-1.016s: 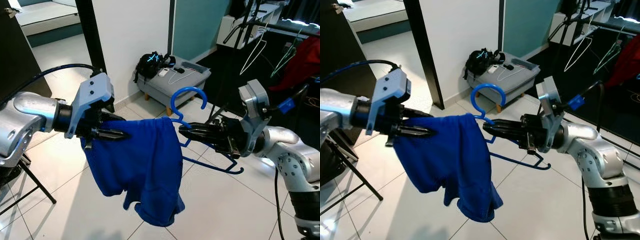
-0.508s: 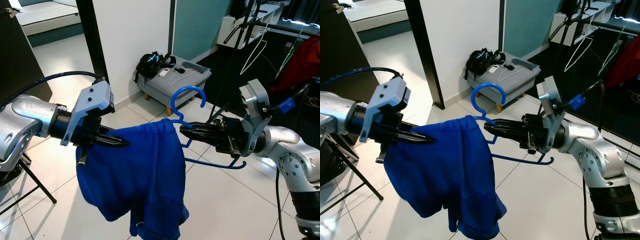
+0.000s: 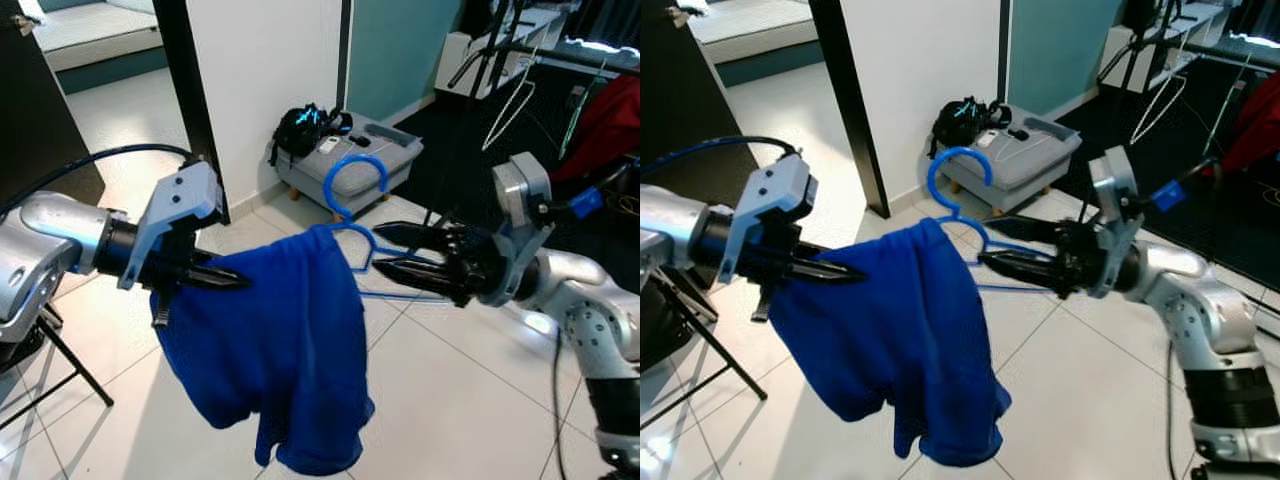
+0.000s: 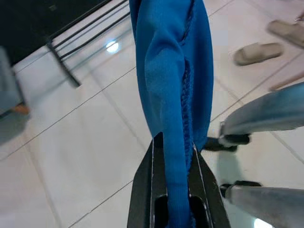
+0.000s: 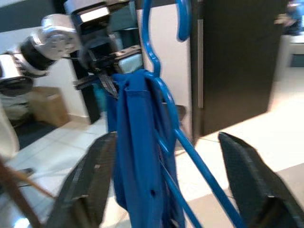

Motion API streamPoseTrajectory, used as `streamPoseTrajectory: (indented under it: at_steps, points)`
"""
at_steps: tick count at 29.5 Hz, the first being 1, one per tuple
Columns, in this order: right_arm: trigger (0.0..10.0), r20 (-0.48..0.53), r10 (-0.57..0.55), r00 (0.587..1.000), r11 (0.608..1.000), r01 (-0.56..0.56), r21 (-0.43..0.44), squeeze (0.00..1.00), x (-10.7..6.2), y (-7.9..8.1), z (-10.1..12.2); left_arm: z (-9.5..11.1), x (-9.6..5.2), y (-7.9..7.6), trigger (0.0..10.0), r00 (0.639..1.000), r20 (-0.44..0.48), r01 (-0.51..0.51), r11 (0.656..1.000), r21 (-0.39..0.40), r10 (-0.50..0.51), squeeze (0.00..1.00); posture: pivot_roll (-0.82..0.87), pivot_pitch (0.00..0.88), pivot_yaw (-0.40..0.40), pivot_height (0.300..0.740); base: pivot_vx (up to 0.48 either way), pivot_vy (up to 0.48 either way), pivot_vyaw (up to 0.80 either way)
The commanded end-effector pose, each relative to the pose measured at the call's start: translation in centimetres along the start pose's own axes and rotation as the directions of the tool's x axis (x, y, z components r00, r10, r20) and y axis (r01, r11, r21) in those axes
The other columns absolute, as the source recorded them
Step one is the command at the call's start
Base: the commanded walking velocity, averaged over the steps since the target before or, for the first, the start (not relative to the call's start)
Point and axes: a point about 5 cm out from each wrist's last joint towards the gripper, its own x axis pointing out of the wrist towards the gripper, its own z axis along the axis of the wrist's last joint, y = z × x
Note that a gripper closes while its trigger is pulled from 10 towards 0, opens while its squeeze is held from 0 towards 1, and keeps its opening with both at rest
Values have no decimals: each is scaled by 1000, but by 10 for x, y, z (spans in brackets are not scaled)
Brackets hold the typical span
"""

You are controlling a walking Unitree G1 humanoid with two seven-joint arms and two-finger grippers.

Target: Hang hanger

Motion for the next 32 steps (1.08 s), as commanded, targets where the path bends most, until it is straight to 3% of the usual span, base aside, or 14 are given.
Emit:
streamPoseTrajectory:
  at_steps: [1, 2, 4, 5, 6, 11, 12, 14, 16, 17, 18, 19, 23, 32]
  points:
    - [10000, -5, -21, 1000, 1000, 21, -19, 1000, -4, -1, 1, 5, -11, 5, 0, 999, -18, -44, 998, 33, 45, 0, 29, 73, 5, 740, 0, 0, 0]
    - [10000, -5, -27, 1000, 999, 26, -20, 1000, -5, -2, 1, 5, -12, 6, 0, 999, -21, -49, 998, 33, 50, 0, 29, 73, 5, 740, 0, 0, 0]
    - [10000, 41, -178, 983, 982, 180, -59, 1000, -31, -15, 12, 0, -30, 19, 0, 985, -66, -157, 986, 54, 160, 0, 25, 67, 6, 740, 0, 0, 0]
    - [10000, 41, -178, 983, 982, 180, -59, 1000, -31, -15, 12, 0, -30, 19, 0, 985, -66, -157, 986, 54, 160, 0, 25, 67, 6, 740, 0, 0, 0]
    - [10000, 72, -227, 971, 971, 231, -60, 1000, -42, -18, 16, 1, -39, 25, 0, 974, -69, -210, 975, 66, 215, 0, 24, 67, 6, 740, 0, 0, 0]
    - [10000, 61, -234, 970, 972, 235, -11, 1000, -50, -12, 2, 15, -56, 39, 0, 943, 24, -332, 939, 87, 331, 0, 23, 62, 5, 740, 0, 0, 0]
    - [10000, 23, -190, 982, 981, 189, 42, 0, -50, -6, -12, 28, -54, 41, 0, 937, 101, -343, 935, 93, 333, 0, 30, 59, 3, 740, 0, 0, 0]
    - [10000, -6, -141, 990, 984, 141, 112, 0, -47, 2, -28, 45, -51, 41, 0, 925, 214, -341, 935, 97, 315, 0, 31, 58, 5, 740, 0, 0, 0]
    - [10000, -10, -139, 990, 982, 139, 131, 0, -44, 3, -33, 53, -49, 41, 0, 916, 265, -336, 937, 97, 301, 0, 29, 58, 6, 740, 0, 0, 0]
    - [10000, -19, -134, 991, 978, 135, 158, 0, -39, 5, -44, 68, -46, 41, 1765, 893, 353, -333, 938, 98, 280, 0, 27, 59, 7, 740, 0, 0, 0]
    - [10000, -19, -134, 991, 978, 135, 158, 0, -39, 5, -44, 68, -46, 41, 1765, 893, 353, -333, 938, 98, 280, 0, 27, 59, 7, 740, 0, 0, 0]
    - [10000, -17, -139, 990, 975, 140, 173, 0, -35, 4, -51, 76, -45, 42, 10000, 874, 406, -331, 939, 91, 268, 0, 25, 61, 7, 740, 0, 0, 0]
    - [10000, 25, -191, 981, 965, 183, 186, 0, -27, 0, -58, 84, -44, 42, 10000, 849, 473, -306, 949, 77, 235, 0, 20, 64, 10, 740, 0, 0, 0]
    - [10000, 84, -203, 976, 959, 180, 220, 0, -15, 1, -62, 86, -43, 42, 10000, 839, 497, -298, 951, 81, 221, 0, 19, 66, 11, 740, 0, 0, 0]
